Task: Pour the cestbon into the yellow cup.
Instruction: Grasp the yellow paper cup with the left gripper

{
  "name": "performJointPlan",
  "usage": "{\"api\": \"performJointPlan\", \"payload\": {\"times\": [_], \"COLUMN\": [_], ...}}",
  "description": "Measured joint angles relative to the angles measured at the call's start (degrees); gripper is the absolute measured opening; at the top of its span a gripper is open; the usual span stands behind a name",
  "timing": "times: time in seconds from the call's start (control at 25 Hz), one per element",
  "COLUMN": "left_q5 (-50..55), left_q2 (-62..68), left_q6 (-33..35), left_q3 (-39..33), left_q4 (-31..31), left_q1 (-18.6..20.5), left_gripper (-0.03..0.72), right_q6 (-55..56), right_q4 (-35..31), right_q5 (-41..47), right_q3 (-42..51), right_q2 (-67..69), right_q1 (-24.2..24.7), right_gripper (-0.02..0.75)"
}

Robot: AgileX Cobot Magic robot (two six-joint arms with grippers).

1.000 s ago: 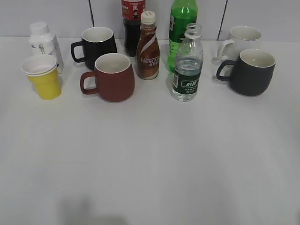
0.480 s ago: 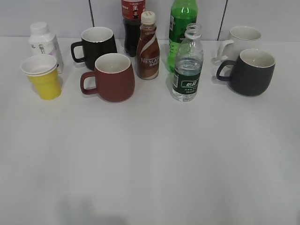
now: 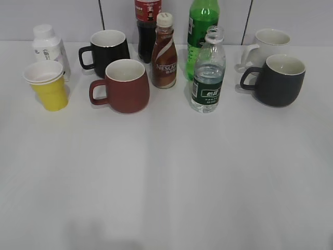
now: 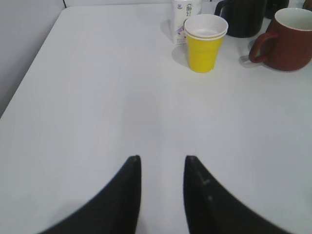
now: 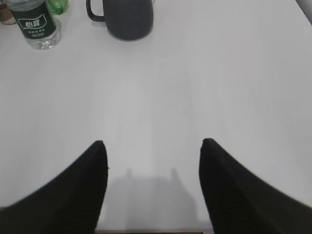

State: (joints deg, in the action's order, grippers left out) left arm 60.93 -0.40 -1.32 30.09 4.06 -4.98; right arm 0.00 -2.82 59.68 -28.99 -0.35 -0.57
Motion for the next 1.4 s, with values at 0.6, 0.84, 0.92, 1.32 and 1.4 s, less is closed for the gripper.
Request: {"api": "performJointPlan", "payload": {"times": [0.6,0.84,0.92,1.32,1.4], "left_q5": [0.0,-1.2,-5.5,-37.1,-44.3], "left_q2": [0.0,0.0,0.0,9.4,14.3], "left_q6": [0.0,0.0,0.0,0.0,0.0], "left_q3": [0.0,0.4,1.1,-2.6,-4.4], "left_q4": [0.0,0.0,0.0,0.0,-0.1], "left_q1": [0.0,0.0,-0.1,-0.1,-0.1], "left_gripper": [0.233,0.233,0.233,0.233,0.233], "right_q6": [0.0,0.0,0.0,-10.0,-13.1], "right_q4": [0.0,-0.8,-3.5,-14.2,-15.5], "right_q5": [0.0,-0.2,-2.5,-28.6,-31.9], "right_q3": [0.0,-0.1,-0.5,-0.6,-0.5], "right_q2": [0.0,0.0,0.1,14.3,17.6], "right_q1": [0.0,0.0,0.0,-0.7,-2.8], "right_gripper": [0.448,0.448,0.448,0.448,0.448]}}
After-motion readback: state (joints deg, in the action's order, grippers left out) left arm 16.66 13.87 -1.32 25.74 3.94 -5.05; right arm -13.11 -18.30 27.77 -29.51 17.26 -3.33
